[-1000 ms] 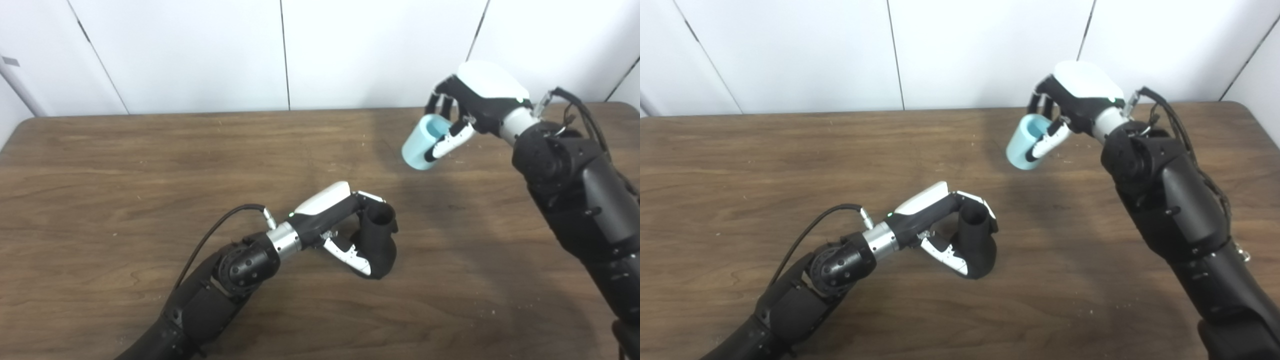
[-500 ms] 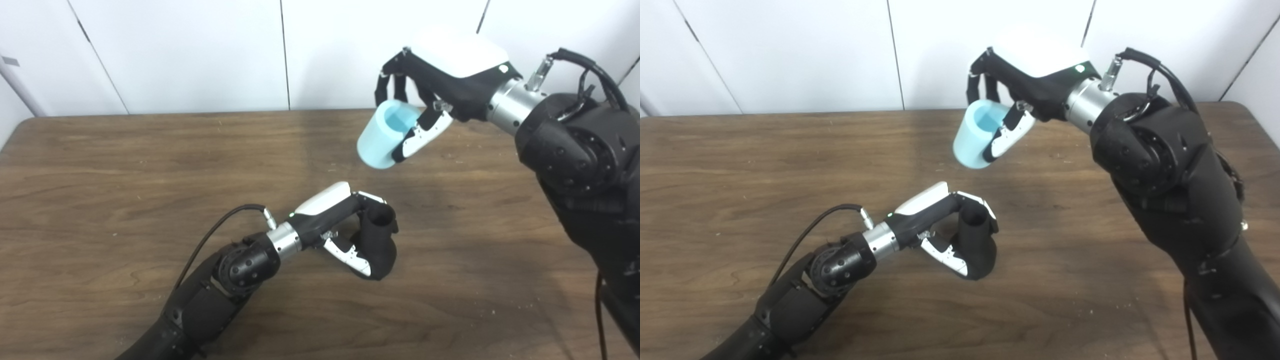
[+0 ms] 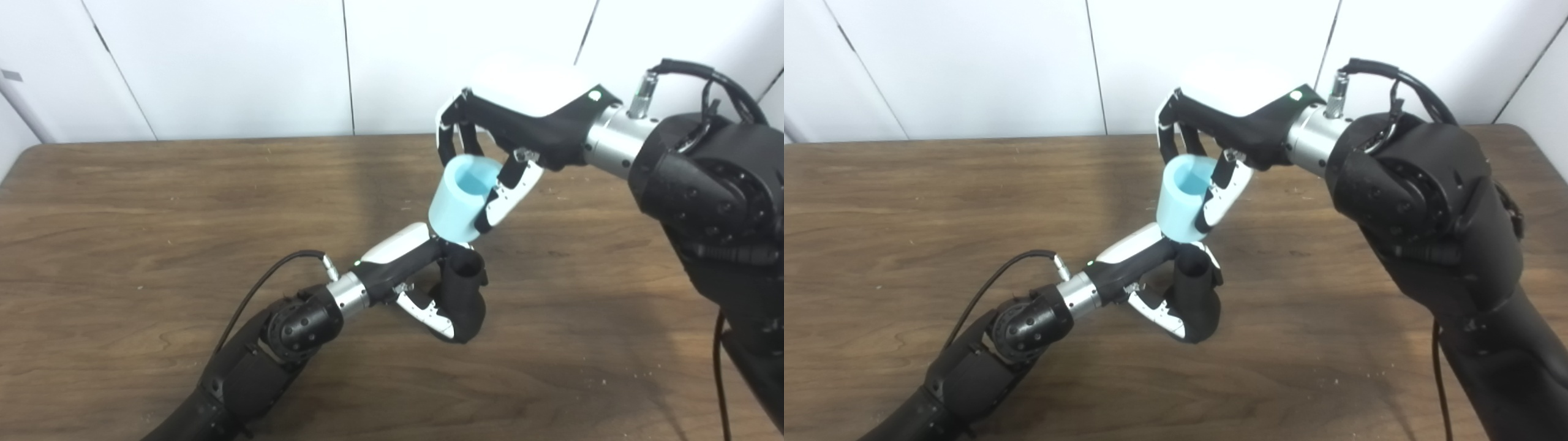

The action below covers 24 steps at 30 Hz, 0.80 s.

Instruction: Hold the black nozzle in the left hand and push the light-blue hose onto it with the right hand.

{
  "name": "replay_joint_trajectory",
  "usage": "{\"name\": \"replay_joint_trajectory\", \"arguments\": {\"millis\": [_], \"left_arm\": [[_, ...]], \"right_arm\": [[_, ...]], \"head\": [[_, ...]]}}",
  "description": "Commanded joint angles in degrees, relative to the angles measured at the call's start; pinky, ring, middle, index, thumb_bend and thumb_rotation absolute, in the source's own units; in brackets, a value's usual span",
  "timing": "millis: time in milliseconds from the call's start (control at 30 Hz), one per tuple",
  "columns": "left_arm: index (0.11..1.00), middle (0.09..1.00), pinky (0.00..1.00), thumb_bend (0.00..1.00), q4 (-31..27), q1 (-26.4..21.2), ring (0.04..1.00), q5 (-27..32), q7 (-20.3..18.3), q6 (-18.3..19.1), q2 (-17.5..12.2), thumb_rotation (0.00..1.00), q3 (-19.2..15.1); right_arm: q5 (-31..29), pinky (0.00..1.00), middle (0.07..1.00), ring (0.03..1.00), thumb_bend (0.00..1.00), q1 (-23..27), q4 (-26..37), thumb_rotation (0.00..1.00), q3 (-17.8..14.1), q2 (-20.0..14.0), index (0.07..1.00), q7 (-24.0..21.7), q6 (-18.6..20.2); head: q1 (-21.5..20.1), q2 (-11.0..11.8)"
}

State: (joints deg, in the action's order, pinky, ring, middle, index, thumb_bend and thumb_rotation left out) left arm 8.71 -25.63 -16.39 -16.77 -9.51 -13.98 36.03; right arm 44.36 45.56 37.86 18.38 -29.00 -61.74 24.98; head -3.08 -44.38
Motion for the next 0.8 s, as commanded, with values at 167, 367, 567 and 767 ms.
{"name": "replay_joint_trajectory", "arguments": {"millis": [167, 367, 567, 767], "left_arm": [[0.48, 0.49, 0.55, 0.5, 3.81, 4.6, 0.54, -3.3, -8.08, 5.72, -1.84, 0.09, 4.1], [0.48, 0.496, 0.58, 0.5, 3.72, 4.65, 0.556, -3.13, -8.21, 6.27, -1.59, 0.09, 4.19], [0.481, 0.499, 0.58, 0.5, 3.51, 4.68, 0.558, -3.12, -8.14, 6.24, -1.66, 0.09, 4.14], [0.48, 0.508, 0.6, 0.5, 3.25, 4.76, 0.574, -3.42, -7.98, 5.88, -1.81, 0.09, 4.23]], "right_arm": [[-0.35, 0.07, 0.253, 0.142, 0.52, 6.71, 0.9, 0.12, -0.94, -0.21, 0.483, -6.56, 1.75], [0.04, 0.05, 0.237, 0.132, 0.52, 8.85, 0.44, 0.12, -0.55, 0.88, 0.484, -10.87, 1.88], [0.01, 0.05, 0.25, 0.139, 0.51, 8.34, -0.02, 0.11, 0.7, 0.86, 0.484, -11.01, 1.94], [-2.28, 0.04, 0.23, 0.129, 0.51, 5.17, -1.31, 0.11, -0.86, 2.56, 0.484, -10.98, 1.93]], "head": [[-0.25, -0.1], [-0.05, -0.15], [-0.14, -0.34], [-0.09, -0.48]]}}
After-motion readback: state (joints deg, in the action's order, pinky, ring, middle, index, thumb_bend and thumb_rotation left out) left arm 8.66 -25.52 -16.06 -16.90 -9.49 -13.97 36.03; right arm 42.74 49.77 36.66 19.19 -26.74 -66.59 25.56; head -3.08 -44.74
